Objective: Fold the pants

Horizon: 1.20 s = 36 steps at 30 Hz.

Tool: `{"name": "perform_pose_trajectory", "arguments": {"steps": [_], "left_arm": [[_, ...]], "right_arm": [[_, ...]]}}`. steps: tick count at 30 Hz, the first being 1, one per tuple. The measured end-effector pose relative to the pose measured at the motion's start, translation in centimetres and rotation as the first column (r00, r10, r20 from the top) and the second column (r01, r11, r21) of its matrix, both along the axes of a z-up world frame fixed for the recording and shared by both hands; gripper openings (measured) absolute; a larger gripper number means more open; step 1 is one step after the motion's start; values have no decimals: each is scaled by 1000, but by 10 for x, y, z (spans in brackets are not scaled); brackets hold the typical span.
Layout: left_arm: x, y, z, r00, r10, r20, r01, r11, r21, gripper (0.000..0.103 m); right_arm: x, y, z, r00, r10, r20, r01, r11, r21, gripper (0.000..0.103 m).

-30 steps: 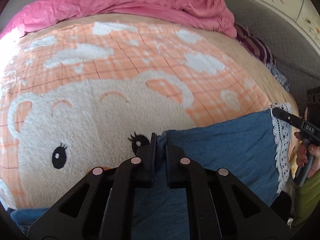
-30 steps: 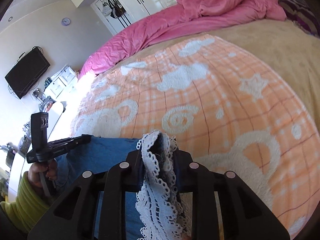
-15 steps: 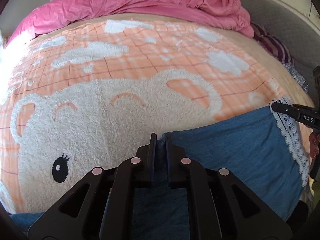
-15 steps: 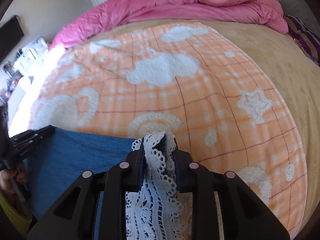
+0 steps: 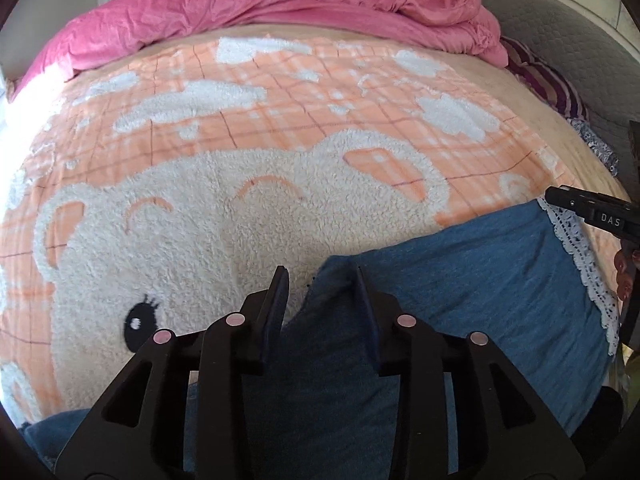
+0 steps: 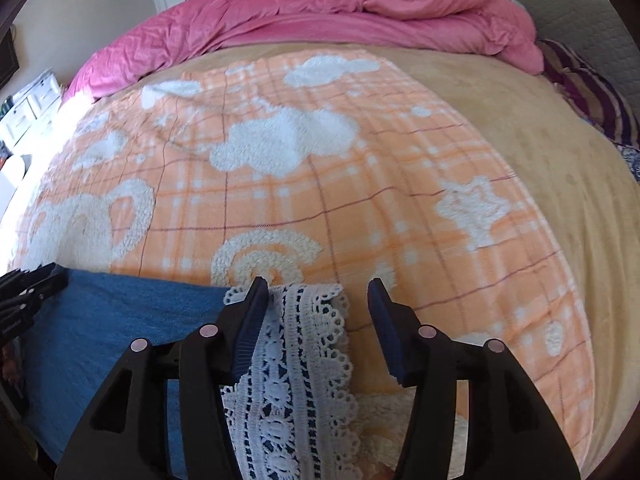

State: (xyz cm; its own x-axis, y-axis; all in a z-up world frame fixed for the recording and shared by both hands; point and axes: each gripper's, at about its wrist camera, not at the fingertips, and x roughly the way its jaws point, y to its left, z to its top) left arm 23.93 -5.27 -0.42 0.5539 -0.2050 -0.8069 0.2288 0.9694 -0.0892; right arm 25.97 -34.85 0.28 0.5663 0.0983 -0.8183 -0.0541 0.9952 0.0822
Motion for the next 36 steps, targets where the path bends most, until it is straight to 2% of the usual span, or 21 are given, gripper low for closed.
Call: {"name": "perform_pose_trajectory", "arguments": {"steps": [3,4,7,9,13,16,20,23,26,29,33,36], "left_arm": [[-9,8,13,999,2,41,-2,1000,0,30],[-13,14,18,999,11,49,-11,1000,-3,31],[-24,28,30,997,45,70,-45,999,-7,41],[-34,39,35,994,89,67,-90,996,14,51],[-56,56,43,992,117,56,-119,993,27,56],[-75,68,57,987,125,98,-127,992,22,64],[-113,98,74,972,172,162,-170,985,-26,70],[-140,132,77,951,260,169,-249,965,-84,72],[-158,161,72,936,329,124,-312,940,-142,72],[-174,171,67,929,358,94,-342,927,-151,72],[-190,160,73,932,342,120,-326,936,-133,72],[-194,138,71,947,297,121,-284,952,-110,72]], "right_arm": [[-15,-10,15,998,-37,41,35,997,62,56],[-21,-12,20,997,-41,58,36,996,82,62],[-39,-13,34,995,-35,92,23,992,123,71],[-52,-11,42,994,-30,109,13,988,151,72],[-76,-6,51,993,5,118,-30,978,208,78],[-96,-2,53,992,27,122,-53,975,218,82],[-123,-8,54,992,32,123,-62,967,249,85],[-143,-17,53,993,23,120,-55,960,275,85],[-156,-27,47,995,16,98,-42,961,273,85],[-167,-37,38,997,7,72,-29,954,300,85],[-176,-53,21,1000,-12,0,11,900,436,85],[-179,-60,10,999,-31,-40,46,883,468,85]]}}
